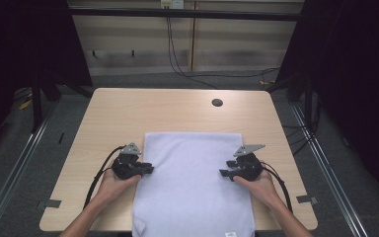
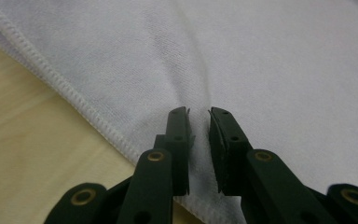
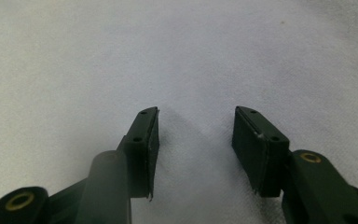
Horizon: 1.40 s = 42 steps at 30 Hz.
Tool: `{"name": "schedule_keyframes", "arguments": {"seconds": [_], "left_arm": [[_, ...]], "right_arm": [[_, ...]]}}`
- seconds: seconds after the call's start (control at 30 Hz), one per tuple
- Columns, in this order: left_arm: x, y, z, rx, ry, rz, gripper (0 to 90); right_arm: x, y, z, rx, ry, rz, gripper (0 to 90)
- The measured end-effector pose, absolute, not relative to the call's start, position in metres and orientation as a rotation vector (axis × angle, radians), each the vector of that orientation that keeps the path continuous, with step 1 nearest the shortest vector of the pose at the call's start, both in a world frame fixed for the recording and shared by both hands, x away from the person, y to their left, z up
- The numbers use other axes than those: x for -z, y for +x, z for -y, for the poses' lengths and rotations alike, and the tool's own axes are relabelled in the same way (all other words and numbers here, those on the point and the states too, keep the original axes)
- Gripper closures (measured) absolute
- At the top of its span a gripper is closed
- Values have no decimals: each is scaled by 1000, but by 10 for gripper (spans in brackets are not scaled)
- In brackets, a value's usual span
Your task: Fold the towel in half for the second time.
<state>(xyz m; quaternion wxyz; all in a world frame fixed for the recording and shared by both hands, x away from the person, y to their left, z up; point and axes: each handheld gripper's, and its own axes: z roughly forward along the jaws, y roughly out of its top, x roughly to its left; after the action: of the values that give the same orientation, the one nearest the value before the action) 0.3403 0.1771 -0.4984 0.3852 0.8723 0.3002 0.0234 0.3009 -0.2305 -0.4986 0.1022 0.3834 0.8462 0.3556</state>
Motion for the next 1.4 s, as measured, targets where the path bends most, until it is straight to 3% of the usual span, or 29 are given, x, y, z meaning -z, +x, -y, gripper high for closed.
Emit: {"name": "schedule_keyframes", "arguments": {"seconds": [0.2, 0.43, 0.57, 0.83, 1.0, 1.23, 1.4], "left_arm": [[500, 325, -182, 36, 2196, -752, 794], [500, 307, -179, 69, 2196, -736, 801], [496, 277, -179, 52, 2248, -682, 798], [492, 261, -185, 139, 2264, -658, 738], [482, 278, -184, 93, 2209, -688, 699], [462, 328, -167, -21, 2185, -631, 678], [464, 352, -170, -42, 2123, -707, 653]], "right_arm": [[497, 279, 235, -1058, 1145, -2526, 525], [494, 261, 243, -1072, 1158, -2581, 527], [492, 243, 244, -1078, 1146, -2616, 526], [489, 216, 243, -1074, 1107, -2660, 552], [469, 239, 265, -1179, 1171, -2479, 581], [452, 281, 293, -1195, 1250, -2336, 587], [463, 308, 296, -1155, 1273, -2339, 595]]}}
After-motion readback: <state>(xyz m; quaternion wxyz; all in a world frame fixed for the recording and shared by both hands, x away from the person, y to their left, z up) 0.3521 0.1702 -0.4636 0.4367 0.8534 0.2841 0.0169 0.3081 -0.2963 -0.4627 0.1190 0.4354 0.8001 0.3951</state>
